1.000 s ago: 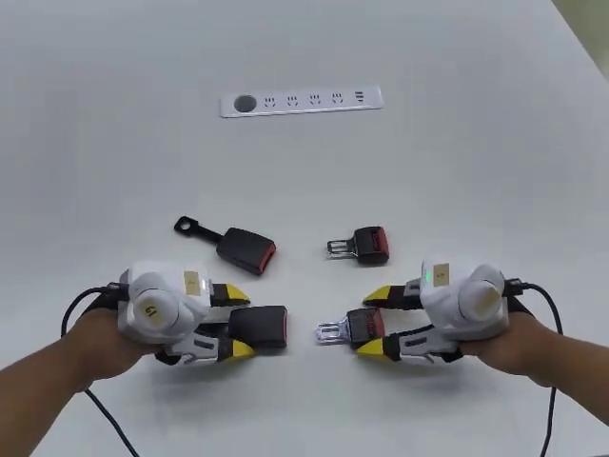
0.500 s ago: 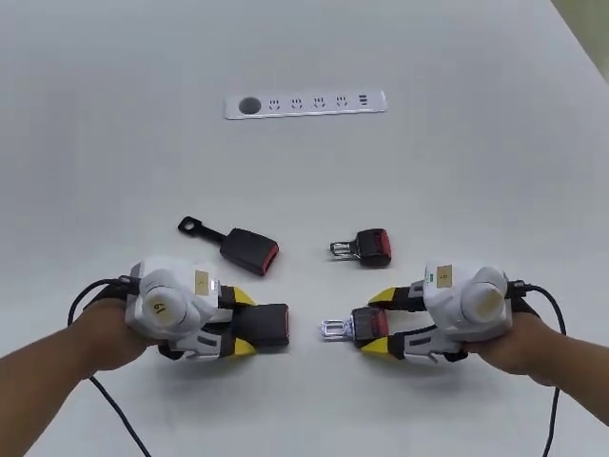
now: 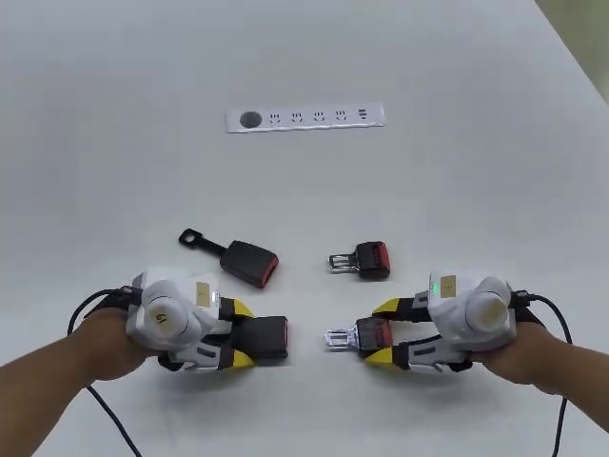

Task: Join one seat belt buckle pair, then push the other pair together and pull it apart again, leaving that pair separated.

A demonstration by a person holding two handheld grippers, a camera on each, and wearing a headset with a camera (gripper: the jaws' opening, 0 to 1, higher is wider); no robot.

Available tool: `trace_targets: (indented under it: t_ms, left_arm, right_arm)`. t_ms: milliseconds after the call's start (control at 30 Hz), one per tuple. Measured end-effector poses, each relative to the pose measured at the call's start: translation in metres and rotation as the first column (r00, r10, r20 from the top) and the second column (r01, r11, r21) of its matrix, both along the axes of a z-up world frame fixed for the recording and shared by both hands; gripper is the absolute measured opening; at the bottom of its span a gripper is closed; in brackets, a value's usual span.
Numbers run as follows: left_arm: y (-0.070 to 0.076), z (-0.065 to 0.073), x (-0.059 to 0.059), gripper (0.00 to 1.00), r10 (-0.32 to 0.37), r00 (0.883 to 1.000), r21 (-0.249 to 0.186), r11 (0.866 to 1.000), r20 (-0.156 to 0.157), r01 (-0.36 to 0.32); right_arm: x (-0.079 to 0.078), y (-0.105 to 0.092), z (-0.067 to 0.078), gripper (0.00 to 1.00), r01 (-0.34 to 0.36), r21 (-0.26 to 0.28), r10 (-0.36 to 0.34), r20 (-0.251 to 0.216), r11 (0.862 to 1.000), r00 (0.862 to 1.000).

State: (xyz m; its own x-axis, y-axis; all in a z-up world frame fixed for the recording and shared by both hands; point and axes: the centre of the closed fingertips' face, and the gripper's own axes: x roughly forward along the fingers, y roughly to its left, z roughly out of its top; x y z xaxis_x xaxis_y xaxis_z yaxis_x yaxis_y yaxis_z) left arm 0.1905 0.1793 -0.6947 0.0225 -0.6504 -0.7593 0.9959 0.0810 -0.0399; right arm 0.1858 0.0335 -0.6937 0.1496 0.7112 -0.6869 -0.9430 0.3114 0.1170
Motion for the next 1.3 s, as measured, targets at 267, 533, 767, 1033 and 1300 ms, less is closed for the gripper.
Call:
trace_targets:
  t_ms: [267,533,767,1033,1300]
  left_arm:
    - [0.001,0.0,0.0,0.34,0.007,1.0,-0.001,1.0,-0.004,-0.007]
    - [0.0,0.0,-0.001,0.34,0.011,1.0,0.004,1.0,-0.006,-0.011]
    - [0.001,0.0,0.0,0.34,0.018,1.0,0.009,1.0,-0.01,-0.018]
    - [0.001,0.0,0.0,0.34,0.017,1.0,0.013,1.0,-0.01,-0.017]
    - [0.001,-0.001,0.001,0.34,0.01,1.0,0.021,1.0,-0.008,-0.01]
  right_arm:
    - [-0.001,0.004,0.001,0.35,0.03,0.017,-0.03,0.002,0.999,1.0]
    - [0.0,0.016,0.0,0.35,0.036,0.029,-0.036,0.003,0.999,0.999]
    - [0.006,0.027,-0.001,0.35,0.038,0.052,-0.039,0.001,0.998,0.999]
    - [0.005,0.042,0.0,0.35,0.025,0.063,-0.026,0.01,0.998,1.0]
    - [0.006,0.055,0.002,0.35,-0.007,0.07,0.006,0.013,0.998,1.0]
